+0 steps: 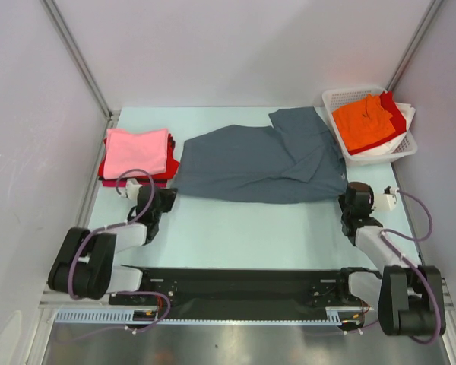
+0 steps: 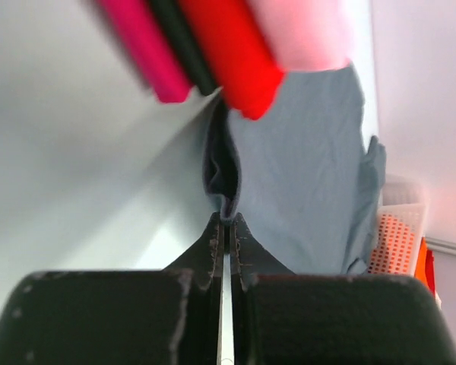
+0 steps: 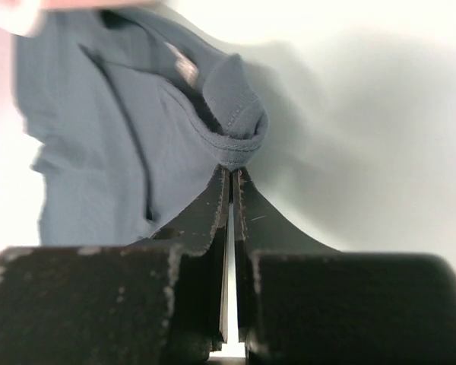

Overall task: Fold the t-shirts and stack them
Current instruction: Fold the tshirt

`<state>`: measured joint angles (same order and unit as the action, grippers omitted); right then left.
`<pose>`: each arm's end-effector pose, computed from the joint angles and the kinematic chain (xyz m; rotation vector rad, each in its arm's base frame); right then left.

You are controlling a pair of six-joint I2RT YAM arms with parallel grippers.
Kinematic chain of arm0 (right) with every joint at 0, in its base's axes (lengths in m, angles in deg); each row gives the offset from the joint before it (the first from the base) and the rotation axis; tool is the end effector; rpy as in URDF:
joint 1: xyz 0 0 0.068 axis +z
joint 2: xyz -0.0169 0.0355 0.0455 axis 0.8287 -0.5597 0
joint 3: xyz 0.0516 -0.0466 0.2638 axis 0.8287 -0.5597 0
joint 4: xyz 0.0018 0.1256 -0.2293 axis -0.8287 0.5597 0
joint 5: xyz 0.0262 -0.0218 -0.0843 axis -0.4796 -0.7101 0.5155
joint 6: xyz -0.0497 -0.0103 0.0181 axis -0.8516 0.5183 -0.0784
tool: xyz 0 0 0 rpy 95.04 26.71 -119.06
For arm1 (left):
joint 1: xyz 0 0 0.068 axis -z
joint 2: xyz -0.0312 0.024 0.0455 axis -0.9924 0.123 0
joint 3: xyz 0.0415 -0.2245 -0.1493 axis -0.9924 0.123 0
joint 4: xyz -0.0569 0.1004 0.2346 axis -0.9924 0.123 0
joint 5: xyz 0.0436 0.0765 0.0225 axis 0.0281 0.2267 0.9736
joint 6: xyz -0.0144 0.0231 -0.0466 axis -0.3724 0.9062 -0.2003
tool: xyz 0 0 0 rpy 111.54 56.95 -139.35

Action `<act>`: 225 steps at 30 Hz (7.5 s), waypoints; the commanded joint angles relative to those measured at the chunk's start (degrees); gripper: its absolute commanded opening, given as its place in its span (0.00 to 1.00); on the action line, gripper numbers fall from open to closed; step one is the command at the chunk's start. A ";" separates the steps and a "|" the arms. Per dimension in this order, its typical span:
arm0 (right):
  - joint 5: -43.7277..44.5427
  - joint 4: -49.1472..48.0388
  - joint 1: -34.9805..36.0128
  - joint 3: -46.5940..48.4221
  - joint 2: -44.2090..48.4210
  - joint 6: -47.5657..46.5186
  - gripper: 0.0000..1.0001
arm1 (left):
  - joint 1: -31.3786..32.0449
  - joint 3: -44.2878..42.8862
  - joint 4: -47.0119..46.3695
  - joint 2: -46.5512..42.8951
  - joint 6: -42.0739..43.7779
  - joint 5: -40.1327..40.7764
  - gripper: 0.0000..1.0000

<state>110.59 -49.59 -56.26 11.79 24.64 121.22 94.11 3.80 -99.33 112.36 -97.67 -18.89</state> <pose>0.2086 -0.0166 0.1664 1.3211 1.6549 0.1603 0.2257 -0.0383 0.1304 -1.2028 1.8016 -0.6973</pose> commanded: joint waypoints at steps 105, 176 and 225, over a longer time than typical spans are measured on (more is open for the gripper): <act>-23.74 32.92 -12.45 -3.13 27.54 -10.82 0.05 | -13.82 7.80 22.21 -25.17 21.16 -13.21 0.00; -10.30 29.59 4.16 122.99 -92.76 -52.30 0.73 | -1.51 -94.58 47.26 57.62 33.29 -1.34 0.80; -14.68 25.37 5.66 106.30 -79.76 -52.92 0.00 | -2.30 -105.46 59.12 64.12 34.17 7.27 0.49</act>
<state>98.20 -24.28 -50.97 119.11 -60.77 67.41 91.69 -97.13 -43.51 174.85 -62.83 -12.22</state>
